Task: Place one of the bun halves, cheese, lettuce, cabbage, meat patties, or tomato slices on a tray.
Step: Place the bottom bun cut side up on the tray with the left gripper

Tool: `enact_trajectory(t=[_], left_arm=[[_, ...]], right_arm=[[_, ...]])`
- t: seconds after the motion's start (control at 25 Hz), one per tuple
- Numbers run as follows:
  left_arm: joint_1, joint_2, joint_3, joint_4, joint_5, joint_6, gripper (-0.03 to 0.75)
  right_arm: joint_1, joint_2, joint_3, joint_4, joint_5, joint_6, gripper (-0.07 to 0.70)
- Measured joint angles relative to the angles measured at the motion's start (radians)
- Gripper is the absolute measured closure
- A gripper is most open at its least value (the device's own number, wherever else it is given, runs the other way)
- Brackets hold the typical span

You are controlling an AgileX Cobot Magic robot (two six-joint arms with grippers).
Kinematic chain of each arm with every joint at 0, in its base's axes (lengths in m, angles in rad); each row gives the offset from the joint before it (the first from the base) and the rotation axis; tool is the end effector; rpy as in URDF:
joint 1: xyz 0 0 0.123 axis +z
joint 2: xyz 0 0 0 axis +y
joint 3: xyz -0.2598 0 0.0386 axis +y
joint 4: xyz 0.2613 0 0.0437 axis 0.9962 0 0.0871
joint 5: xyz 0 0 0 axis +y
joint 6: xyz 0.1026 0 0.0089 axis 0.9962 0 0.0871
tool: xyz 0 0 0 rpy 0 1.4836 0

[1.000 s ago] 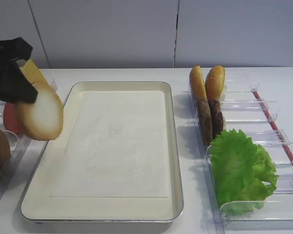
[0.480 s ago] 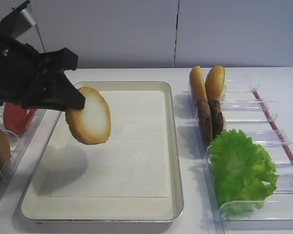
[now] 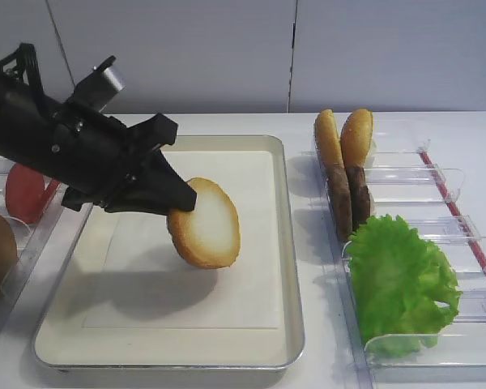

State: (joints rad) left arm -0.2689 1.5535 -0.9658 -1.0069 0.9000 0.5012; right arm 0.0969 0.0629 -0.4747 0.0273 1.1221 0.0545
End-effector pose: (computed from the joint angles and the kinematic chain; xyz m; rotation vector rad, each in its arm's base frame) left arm 0.2819 -0.1484 0.2064 0.2357 2.6554 -1.1413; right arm 0.0482 0.0072 0.2624 -0.0474 2.1955 0.1188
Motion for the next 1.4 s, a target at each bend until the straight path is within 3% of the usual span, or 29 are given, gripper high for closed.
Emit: enact_trajectory(t=[0.16,0.32,0.48,1.4], left_arm=[[0.0,0.005,0.052,-0.027,-0.016,0.018,0.599],[0.0,0.005,0.142,-0.172,-0.062,0.136,0.599],[0.0,0.005,0.166,-0.258,-0.09,0.212,0.599],[0.0,0.005,0.166,-0.1,-0.148,0.147,0.602]], right_arm=[[0.0,0.0,0.0,0.0,0.0,0.0,-0.062],[0.0,0.0,0.0,0.0,0.0,0.0,-0.062],[0.0,0.0,0.0,0.0,0.0,0.0,-0.062],[0.0,0.0,0.0,0.0,0.0,0.0,-0.062]])
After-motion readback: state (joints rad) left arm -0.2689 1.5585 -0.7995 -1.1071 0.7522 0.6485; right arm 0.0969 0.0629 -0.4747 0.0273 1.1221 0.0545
